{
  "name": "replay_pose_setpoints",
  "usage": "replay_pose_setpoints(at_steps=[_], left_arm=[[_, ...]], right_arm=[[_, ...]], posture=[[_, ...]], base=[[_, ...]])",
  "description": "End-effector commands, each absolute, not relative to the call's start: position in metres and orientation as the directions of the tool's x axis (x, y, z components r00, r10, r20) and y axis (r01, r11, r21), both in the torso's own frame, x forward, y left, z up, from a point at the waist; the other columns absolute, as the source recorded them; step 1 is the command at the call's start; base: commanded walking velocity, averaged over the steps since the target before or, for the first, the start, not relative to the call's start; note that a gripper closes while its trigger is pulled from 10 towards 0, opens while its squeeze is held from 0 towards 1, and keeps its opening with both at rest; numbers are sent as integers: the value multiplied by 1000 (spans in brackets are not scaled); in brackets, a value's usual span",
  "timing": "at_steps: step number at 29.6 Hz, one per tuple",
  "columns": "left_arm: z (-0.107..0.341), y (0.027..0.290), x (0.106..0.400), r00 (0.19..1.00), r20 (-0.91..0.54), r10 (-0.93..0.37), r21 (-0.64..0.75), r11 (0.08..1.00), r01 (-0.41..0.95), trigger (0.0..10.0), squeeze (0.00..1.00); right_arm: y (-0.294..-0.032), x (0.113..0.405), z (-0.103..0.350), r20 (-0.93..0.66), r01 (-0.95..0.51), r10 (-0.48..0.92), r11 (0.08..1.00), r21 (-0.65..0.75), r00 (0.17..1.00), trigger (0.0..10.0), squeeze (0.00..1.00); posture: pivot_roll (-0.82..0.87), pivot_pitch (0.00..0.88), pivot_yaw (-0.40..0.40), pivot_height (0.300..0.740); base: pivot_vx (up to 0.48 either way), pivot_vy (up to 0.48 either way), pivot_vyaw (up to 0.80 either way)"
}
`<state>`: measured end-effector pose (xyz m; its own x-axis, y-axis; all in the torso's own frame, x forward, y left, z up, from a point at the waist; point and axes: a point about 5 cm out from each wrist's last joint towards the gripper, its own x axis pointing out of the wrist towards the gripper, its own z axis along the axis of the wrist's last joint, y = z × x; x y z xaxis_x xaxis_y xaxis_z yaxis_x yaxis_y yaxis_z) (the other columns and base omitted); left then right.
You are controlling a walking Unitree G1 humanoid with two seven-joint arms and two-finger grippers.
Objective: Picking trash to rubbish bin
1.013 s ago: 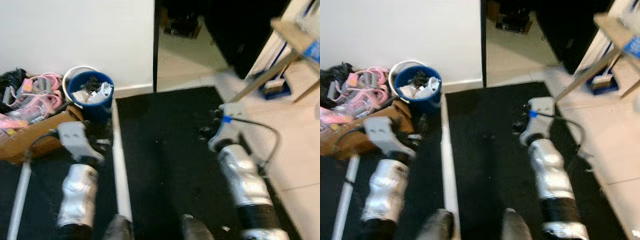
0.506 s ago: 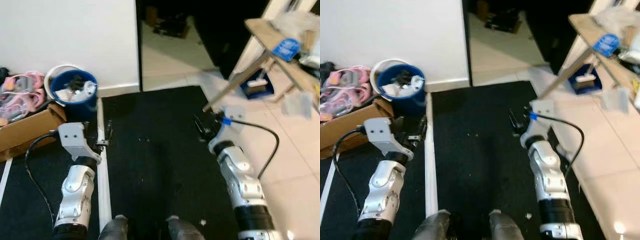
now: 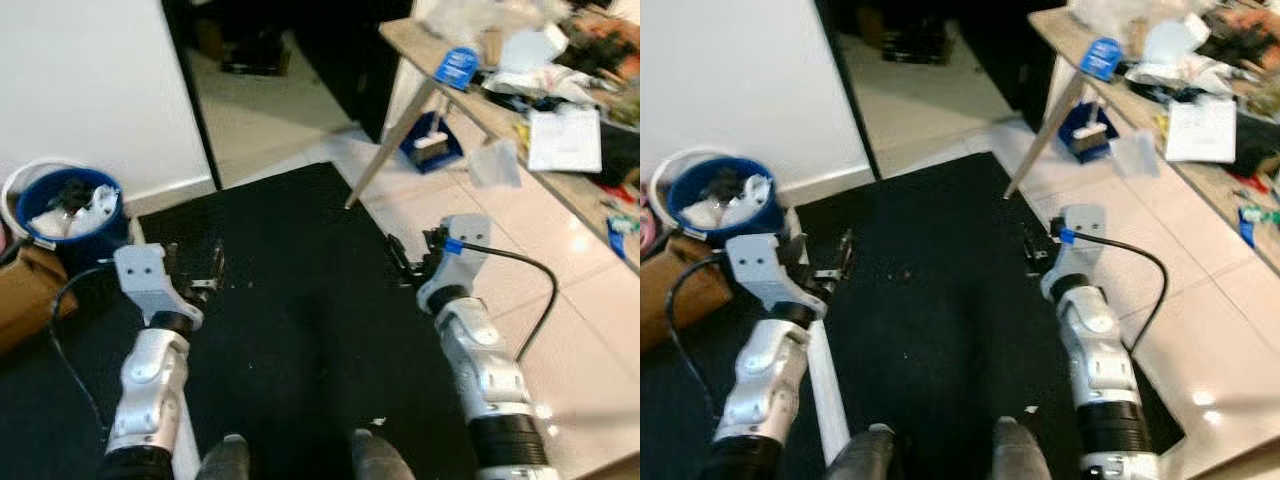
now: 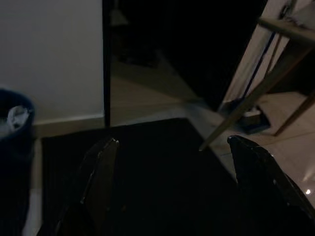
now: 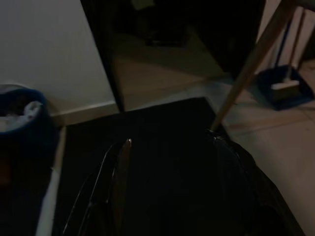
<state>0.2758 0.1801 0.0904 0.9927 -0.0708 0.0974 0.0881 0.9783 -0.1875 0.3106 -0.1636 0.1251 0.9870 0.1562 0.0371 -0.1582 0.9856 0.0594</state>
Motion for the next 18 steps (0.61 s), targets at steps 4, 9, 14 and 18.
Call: replay_pose_setpoints(at_steps=[4, 9, 14, 18], left_arm=[[86, 176, 276, 994, 73, -82, -210, 973, 96, 10000, 0], [86, 176, 276, 994, 72, -83, -213, 972, 96, 10000, 0], [86, 176, 276, 994, 72, -83, -215, 972, 97, 10000, 0], [86, 175, 277, 994, 72, -85, -215, 972, 98, 10000, 0]], right_arm=[[-169, 308, 121, 18, -142, 141, 988, 62, 990, 10000, 0], [-169, 308, 120, 12, -142, 142, 988, 56, 990, 10000, 0], [-169, 308, 120, 8, -143, 143, 988, 52, 990, 10000, 0], [-169, 308, 120, 6, -143, 143, 988, 53, 990, 10000, 0]], posture=[[21, 145, 4, 740], [21, 148, 4, 740], [20, 150, 4, 740], [20, 150, 4, 740]], base=[[0, 0, 0], [0, 0, -141], [0, 0, -741], [0, 0, -755]])
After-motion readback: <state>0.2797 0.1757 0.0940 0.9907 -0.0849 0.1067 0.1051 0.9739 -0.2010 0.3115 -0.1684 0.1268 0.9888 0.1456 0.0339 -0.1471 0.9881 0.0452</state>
